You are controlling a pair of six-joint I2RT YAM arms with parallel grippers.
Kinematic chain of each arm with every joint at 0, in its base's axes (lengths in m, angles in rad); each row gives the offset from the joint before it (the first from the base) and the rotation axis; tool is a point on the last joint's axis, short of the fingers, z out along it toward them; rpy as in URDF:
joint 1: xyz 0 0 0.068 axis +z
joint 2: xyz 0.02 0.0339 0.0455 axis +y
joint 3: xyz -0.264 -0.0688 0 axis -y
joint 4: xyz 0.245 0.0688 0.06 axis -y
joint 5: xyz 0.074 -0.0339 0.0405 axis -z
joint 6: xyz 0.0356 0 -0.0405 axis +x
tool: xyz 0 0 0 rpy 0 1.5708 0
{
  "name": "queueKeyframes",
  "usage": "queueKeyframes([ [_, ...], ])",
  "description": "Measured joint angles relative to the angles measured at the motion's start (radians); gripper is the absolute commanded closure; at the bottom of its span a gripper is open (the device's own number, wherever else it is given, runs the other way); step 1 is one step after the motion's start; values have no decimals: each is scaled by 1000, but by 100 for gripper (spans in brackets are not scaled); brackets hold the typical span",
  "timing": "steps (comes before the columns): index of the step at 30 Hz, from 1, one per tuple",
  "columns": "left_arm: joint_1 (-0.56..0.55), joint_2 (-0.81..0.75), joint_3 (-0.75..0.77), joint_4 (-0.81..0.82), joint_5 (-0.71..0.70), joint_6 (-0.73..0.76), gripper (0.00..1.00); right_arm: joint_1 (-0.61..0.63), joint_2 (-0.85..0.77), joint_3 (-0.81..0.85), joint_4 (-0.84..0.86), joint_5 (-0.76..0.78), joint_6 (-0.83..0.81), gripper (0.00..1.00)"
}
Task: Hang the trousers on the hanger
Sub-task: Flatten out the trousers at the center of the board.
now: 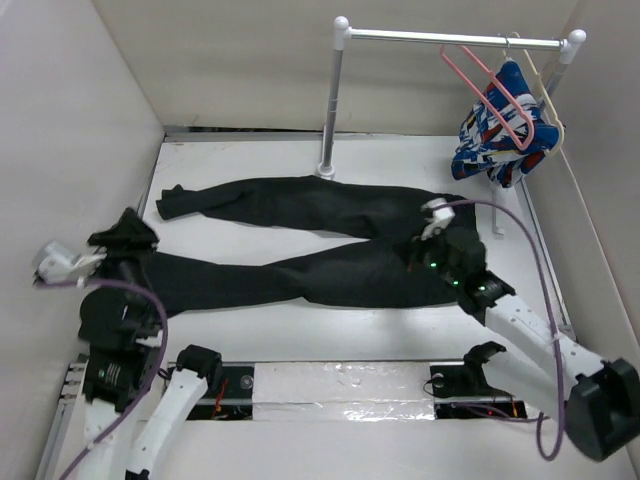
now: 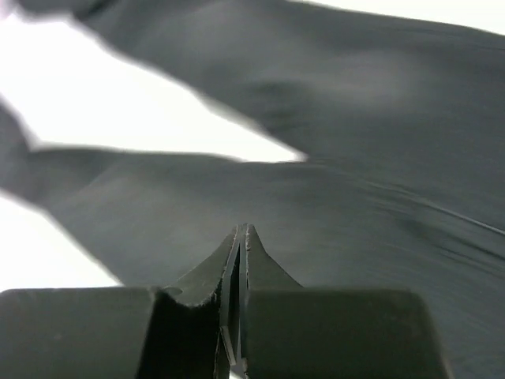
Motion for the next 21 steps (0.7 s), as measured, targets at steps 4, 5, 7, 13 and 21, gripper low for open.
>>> queueKeyframes([
  [4, 0, 202, 29, -23, 179, -42, 64, 327, 146, 117, -20, 42, -91, 74],
  [5, 0, 256, 32, -32, 219, -51, 67, 391, 198, 164, -27, 59, -114, 63],
  [7, 0, 335, 32, -58, 286, -68, 72, 486, 298, 253, -27, 80, -154, 45],
  [13, 0, 476, 23, -177, 410, -114, 100, 625, 491, 369, -7, 101, -245, 43],
  [21, 182, 634, -26, -150, 620, -157, 84, 668, 731, 530, -28, 93, -331, 39],
])
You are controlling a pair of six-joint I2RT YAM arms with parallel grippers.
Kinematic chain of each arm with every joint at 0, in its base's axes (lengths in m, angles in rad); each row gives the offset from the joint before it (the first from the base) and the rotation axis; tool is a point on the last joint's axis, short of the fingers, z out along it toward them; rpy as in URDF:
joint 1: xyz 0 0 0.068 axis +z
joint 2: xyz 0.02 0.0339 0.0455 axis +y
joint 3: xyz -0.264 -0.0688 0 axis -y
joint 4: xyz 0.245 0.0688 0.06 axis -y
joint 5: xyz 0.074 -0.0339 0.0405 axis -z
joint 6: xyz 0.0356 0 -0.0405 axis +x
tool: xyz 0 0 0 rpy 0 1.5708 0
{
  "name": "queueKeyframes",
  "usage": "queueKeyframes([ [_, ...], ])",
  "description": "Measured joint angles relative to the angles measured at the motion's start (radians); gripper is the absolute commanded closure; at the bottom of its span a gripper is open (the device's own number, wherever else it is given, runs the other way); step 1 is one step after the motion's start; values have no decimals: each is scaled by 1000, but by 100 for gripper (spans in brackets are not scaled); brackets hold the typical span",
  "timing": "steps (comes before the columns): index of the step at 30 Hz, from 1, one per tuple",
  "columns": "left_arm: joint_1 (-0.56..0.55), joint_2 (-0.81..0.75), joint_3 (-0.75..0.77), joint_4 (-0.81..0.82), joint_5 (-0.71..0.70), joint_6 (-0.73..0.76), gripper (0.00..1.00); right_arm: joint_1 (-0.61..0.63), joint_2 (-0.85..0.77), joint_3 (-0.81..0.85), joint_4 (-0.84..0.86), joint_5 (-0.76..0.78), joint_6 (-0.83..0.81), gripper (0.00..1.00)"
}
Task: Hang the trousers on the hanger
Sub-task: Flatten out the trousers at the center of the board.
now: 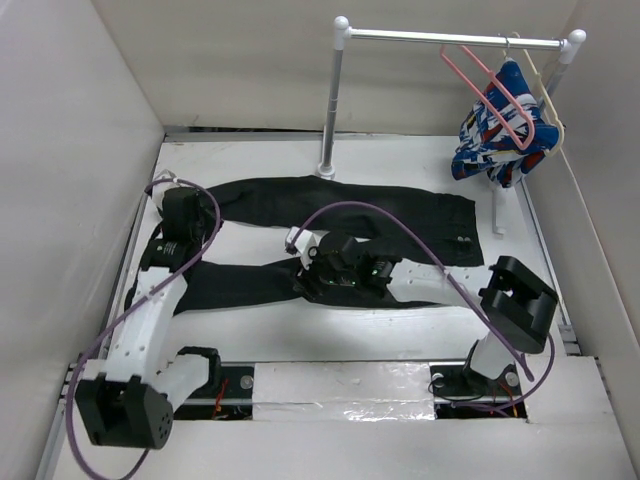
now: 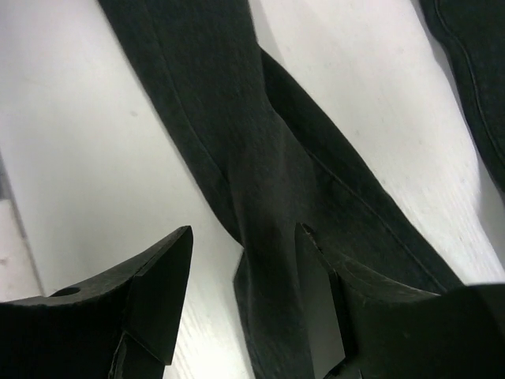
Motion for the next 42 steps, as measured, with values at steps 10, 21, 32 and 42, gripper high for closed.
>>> queueKeyframes([
  [10, 415, 13, -76, -121, -67, -55, 69, -82, -142, -111, 11, -7, 11, 40],
  [21, 704, 141, -151, -150, -94, -29, 62, -219, -310, -208, 36, -23, 61, 40],
  [32, 718, 328, -150, -130, -87, 8, 69, -250, -341, -237, 56, -64, 72, 40],
  [42, 718, 392, -144, -68, -45, 46, 73, -242, -312, -237, 62, -77, 76, 40],
])
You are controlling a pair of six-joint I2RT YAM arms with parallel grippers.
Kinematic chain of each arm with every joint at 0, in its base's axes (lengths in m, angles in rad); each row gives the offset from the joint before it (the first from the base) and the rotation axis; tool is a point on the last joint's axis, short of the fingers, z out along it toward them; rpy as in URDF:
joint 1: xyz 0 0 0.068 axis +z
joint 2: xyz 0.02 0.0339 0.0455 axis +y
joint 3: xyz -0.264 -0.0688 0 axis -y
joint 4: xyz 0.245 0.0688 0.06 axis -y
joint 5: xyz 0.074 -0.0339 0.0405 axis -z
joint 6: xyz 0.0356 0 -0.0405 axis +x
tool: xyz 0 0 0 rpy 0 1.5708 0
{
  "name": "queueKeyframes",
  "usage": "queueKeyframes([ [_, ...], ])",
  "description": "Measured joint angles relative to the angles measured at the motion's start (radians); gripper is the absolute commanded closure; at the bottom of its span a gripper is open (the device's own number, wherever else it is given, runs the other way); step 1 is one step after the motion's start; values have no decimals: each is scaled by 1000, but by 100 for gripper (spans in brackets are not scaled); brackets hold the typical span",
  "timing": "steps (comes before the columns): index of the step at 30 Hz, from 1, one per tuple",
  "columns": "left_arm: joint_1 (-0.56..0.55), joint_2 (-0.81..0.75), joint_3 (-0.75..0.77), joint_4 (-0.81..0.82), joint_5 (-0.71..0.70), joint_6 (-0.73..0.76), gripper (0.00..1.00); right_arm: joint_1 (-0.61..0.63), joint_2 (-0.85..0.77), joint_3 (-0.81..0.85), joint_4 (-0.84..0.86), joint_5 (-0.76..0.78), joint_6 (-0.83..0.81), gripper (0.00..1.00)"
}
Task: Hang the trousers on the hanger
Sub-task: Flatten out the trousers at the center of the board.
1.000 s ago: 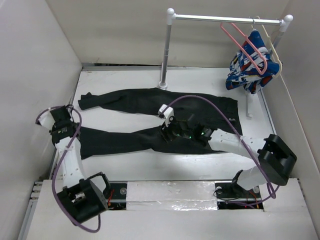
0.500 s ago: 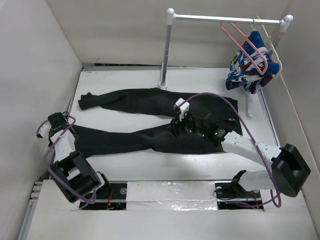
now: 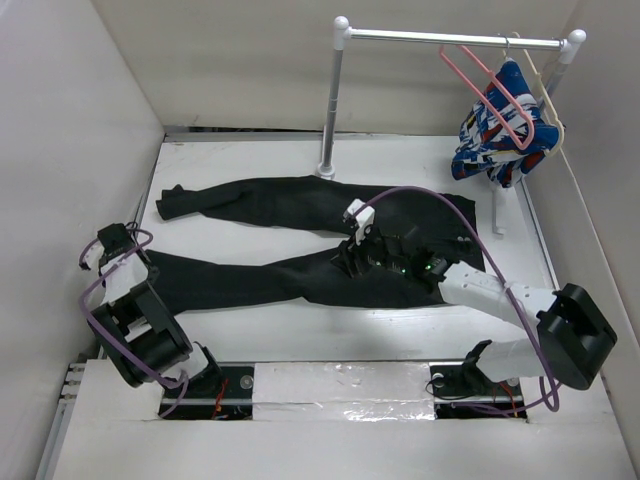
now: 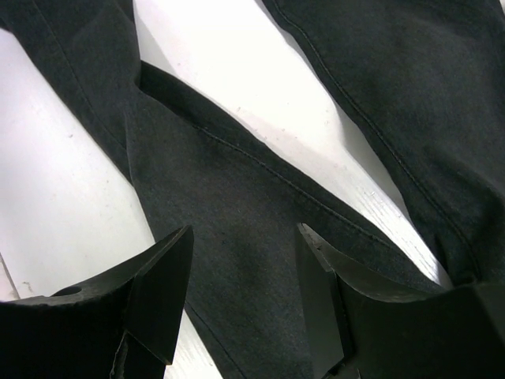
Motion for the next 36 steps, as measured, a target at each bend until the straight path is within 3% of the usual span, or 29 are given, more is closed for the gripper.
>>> queueKeyframes([
  [15, 0, 91, 25, 44, 35, 26, 79, 15, 14, 0, 1, -2, 0, 40],
  [20, 0, 99, 25, 45, 44, 38, 100, 15, 14, 0, 1, -1, 0, 40],
  [26, 0, 96, 25, 50, 51, 45, 100, 14, 14, 0, 0, -1, 0, 40],
  [30, 0, 42, 25, 50, 64, 45, 100, 14, 14, 0, 0, 0, 0, 40],
  [36, -32, -183, 97, 20, 100, 34, 100, 11, 5, -3, 2, 20, 4, 41],
])
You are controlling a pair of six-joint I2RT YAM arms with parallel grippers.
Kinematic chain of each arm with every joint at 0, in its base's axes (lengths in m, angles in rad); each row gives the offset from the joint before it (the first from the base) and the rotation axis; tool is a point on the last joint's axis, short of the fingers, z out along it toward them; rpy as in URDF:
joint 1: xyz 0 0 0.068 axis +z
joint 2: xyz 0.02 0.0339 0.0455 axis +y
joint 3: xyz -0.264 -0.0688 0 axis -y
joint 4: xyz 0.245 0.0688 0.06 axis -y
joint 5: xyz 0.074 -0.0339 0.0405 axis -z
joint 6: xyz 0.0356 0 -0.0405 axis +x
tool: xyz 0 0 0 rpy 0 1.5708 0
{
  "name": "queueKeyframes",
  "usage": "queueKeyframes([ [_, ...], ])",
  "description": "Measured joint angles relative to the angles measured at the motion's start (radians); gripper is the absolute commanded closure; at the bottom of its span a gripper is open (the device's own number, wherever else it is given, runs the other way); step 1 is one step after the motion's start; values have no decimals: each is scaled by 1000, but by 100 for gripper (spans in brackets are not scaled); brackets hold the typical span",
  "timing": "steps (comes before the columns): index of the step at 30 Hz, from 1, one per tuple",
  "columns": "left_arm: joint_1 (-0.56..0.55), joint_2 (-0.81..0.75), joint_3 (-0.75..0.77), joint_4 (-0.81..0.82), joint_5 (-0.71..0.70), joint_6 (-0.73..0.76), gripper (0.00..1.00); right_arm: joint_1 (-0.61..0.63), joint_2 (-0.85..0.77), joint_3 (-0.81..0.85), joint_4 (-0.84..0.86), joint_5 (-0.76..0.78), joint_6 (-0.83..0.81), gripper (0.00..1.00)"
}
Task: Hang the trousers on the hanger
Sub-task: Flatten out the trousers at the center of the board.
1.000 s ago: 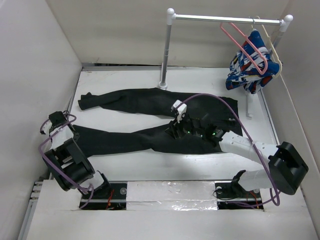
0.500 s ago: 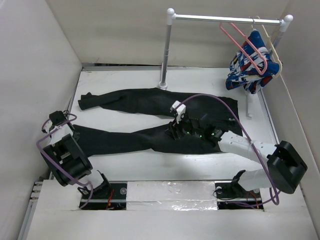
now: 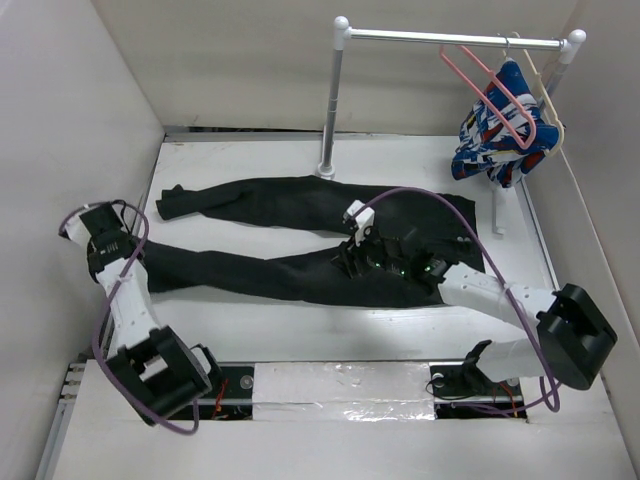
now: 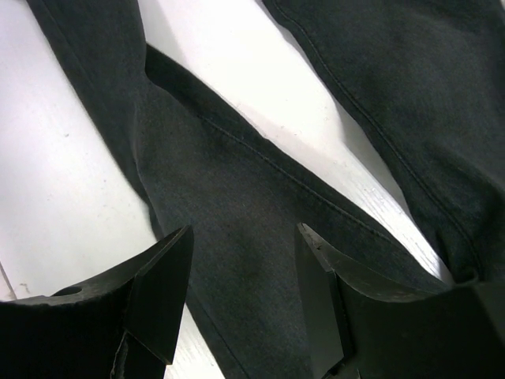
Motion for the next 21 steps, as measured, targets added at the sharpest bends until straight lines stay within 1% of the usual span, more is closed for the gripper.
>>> queueKeyframes([
  [3, -39, -86, 112, -29, 37, -30, 100, -13, -26, -18, 6, 19, 11, 42],
  [4, -51, -108, 156, -37, 56, -43, 100, -21, -42, -28, 11, 27, 17, 44],
  [6, -79, -154, 232, -41, 105, -74, 100, -43, -78, -47, 14, 40, 32, 45],
  [9, -127, -206, 350, -72, 168, -122, 100, -95, -161, -73, 0, 43, 52, 50],
  [10, -146, -216, 398, -83, 182, -136, 100, -109, -199, -80, -13, 45, 57, 62],
  [12, -171, -241, 471, -71, 210, -154, 100, -132, -292, -97, -37, 63, 68, 74],
  [13, -178, -264, 480, -52, 222, -162, 100, -138, -341, -106, -47, 71, 72, 85],
  [15, -178, -329, 446, -14, 230, -173, 100, -154, -435, -127, -70, 94, 86, 90],
  [18, -178, -451, 290, 29, 216, -183, 100, -197, -551, -180, -114, 116, 106, 93],
  [20, -178, -517, 188, 32, 193, -188, 100, -242, -601, -220, -168, 135, 122, 91],
  [21, -178, -539, 144, 31, 181, -189, 100, -267, -621, -243, -195, 149, 134, 88],
])
